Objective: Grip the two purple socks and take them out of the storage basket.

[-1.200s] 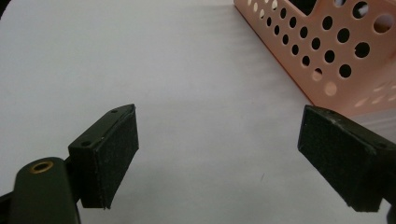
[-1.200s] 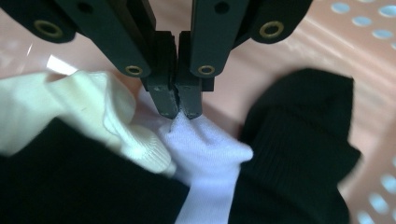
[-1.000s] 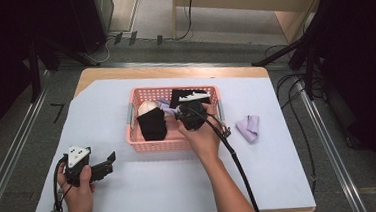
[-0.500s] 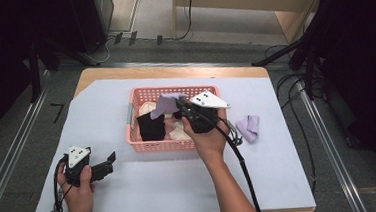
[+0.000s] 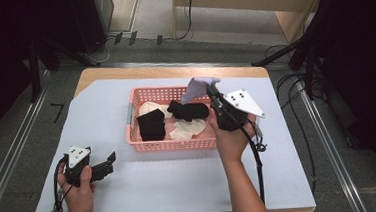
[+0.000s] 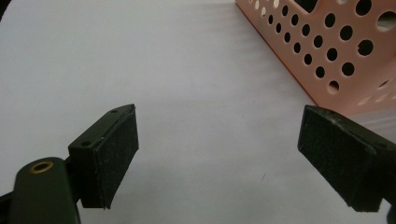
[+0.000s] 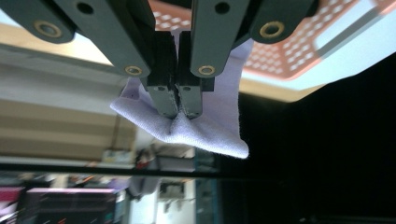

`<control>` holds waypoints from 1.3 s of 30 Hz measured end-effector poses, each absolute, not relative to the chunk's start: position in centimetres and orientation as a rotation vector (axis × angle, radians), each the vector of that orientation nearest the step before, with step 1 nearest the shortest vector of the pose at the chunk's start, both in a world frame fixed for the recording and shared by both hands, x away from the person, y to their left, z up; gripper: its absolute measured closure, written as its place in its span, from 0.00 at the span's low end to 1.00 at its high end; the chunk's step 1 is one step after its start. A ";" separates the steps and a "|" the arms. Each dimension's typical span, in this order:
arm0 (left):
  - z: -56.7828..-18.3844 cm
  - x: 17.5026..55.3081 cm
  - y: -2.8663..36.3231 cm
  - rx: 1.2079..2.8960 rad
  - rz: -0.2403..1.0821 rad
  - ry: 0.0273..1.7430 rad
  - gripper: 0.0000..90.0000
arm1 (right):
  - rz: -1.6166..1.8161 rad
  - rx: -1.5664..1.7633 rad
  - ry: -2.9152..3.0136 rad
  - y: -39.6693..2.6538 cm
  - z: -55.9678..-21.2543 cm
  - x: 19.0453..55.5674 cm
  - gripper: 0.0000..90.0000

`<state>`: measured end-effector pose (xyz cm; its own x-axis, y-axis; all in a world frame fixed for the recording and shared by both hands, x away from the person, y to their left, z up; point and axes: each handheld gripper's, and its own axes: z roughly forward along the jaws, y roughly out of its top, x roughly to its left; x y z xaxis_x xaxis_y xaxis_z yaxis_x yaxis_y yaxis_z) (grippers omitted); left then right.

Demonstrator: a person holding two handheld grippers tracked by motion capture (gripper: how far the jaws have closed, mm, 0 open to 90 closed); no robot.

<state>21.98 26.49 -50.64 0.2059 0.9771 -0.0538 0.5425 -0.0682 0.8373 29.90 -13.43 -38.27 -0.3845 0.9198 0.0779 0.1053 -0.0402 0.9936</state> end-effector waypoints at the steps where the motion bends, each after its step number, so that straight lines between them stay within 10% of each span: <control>1: -50.7 22.0 26.5 1.714 0.720 1.434 0.15 | 1.497 1.108 1.530 -13.9 -38.1 29.8 0.98; 28: -50.6 21.9 26.4 1.702 0.734 1.440 0.13 | 1.285 1.392 1.415 -23.6 -43.8 29.2 0.96; 39: -50.6 21.8 26.4 1.707 0.737 1.440 0.13 | 1.352 1.414 1.414 -24.8 -45.5 28.4 0.56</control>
<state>21.82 26.41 -50.60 0.1940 0.9799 -0.0470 0.5347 -0.0654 0.8425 28.44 -24.83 -45.53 -0.1475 0.9718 0.1839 0.2271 -0.1477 0.9626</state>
